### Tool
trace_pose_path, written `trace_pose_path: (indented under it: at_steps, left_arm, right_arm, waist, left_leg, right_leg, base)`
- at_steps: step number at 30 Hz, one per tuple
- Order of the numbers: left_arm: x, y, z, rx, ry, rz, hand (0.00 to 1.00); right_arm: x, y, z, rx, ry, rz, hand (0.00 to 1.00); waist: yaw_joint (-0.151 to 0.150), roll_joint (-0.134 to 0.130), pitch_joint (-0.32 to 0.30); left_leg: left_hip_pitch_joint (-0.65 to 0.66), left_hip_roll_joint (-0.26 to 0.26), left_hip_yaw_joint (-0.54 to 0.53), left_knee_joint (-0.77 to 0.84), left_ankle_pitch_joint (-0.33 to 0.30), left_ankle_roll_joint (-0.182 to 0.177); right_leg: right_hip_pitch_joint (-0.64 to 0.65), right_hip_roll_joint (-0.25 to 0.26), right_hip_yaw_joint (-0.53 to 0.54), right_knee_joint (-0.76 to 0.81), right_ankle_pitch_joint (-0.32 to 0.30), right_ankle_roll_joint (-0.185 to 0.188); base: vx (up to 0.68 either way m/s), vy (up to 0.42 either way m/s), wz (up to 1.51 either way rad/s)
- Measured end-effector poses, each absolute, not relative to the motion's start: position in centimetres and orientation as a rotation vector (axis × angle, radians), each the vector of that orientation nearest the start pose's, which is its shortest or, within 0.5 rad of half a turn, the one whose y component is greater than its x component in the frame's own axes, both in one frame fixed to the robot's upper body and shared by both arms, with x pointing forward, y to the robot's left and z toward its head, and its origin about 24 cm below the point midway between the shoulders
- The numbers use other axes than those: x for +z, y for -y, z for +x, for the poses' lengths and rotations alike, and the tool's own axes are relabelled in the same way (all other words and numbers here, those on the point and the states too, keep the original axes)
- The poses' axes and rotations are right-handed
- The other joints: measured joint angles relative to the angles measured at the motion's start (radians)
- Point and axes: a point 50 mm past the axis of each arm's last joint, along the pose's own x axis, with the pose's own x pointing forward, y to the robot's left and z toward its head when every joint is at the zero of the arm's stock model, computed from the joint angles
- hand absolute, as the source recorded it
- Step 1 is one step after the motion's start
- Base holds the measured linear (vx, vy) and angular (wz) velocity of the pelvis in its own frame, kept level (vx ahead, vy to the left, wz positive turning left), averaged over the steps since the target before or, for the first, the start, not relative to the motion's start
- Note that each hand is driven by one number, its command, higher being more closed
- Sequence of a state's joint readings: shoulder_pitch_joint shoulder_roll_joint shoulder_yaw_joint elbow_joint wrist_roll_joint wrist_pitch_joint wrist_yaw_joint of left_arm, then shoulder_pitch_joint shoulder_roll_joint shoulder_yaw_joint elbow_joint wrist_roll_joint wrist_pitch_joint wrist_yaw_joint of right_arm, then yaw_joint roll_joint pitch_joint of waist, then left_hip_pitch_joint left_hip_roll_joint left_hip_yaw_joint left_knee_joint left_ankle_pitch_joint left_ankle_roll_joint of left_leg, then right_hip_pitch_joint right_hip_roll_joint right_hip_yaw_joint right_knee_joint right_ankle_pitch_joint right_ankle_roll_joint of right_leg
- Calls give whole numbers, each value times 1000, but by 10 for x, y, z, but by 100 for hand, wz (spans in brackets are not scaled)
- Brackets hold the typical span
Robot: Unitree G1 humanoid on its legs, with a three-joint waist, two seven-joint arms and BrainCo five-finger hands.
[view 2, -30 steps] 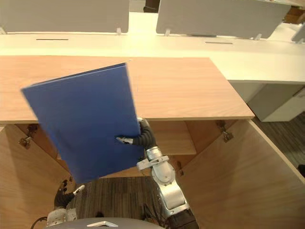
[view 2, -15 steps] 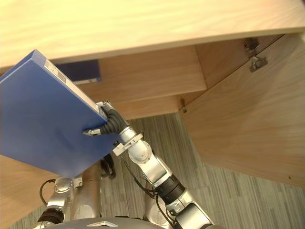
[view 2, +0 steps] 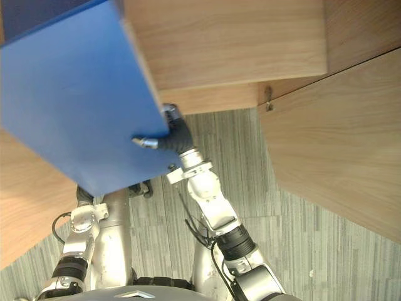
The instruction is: Walk over to the cabinet, pick up the folder, carry it to the office cabinet, place the folder inside the office cabinet, then close the office cabinet door
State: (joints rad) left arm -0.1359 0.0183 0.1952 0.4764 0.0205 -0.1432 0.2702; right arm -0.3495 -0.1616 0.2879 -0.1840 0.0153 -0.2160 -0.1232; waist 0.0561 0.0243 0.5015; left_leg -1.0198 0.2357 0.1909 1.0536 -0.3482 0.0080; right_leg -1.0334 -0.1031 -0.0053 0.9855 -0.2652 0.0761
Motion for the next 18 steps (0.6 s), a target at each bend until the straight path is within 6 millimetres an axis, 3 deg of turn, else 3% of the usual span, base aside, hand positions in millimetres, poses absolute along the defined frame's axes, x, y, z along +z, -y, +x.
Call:
trace_pose_path:
  at_steps: [8,12,18]
  left_arm:
    - [1,-206,268,445,-105,0,0]
    - [26,-197,271,403,6,-7,0]
    - [34,-197,272,400,39,-12,0]
  right_arm:
    - [194,138,281,-29,724,200,100]
    - [201,165,290,-175,741,324,100]
    - [210,193,302,-304,744,537,100]
  waist:
    - [4,-2,21]
    - [2,-1,26]
    - [7,-1,26]
  left_leg:
    - [-99,1,-30,70,-14,-3]
    - [-143,2,-55,112,-22,-7]
    - [-168,2,-58,116,-17,-5]
  right_leg:
    - [-93,-5,-6,88,-40,-2]
    - [-126,-7,-18,131,-56,-8]
    - [-151,-12,-23,146,-58,-13]
  base:
    - [-4,-74,5]
    - [-69,-83,5]
    - [-84,-80,3]
